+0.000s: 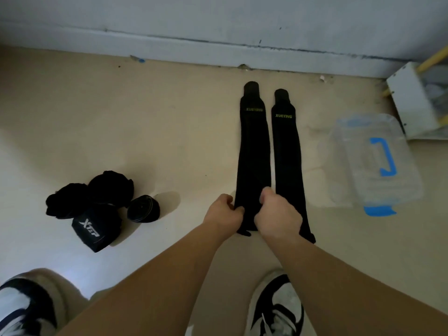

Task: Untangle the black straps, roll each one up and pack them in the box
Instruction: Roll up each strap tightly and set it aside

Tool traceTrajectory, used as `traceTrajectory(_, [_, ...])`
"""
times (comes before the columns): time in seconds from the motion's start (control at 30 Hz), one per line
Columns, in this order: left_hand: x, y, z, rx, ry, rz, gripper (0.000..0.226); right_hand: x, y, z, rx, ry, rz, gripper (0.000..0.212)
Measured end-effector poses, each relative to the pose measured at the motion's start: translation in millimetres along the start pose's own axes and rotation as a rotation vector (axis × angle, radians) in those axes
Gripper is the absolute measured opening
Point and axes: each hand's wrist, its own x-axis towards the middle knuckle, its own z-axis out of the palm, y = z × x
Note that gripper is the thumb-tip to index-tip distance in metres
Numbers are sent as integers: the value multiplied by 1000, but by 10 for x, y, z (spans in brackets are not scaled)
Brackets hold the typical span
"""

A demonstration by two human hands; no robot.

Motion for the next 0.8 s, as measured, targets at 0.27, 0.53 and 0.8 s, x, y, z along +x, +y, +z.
traceTrajectory(0.27, [74,50,-22,-292,37,-181,49,-75,-216,117,551,-415,68,23])
traceTrajectory(0.53, [117,44,118,-162,29,-149,30,132,32,207,801,-220,378,56])
traceTrajectory(0.8, [122,-72,-37,-171,94,-141,35,172,23,266,1002,-321,499,23])
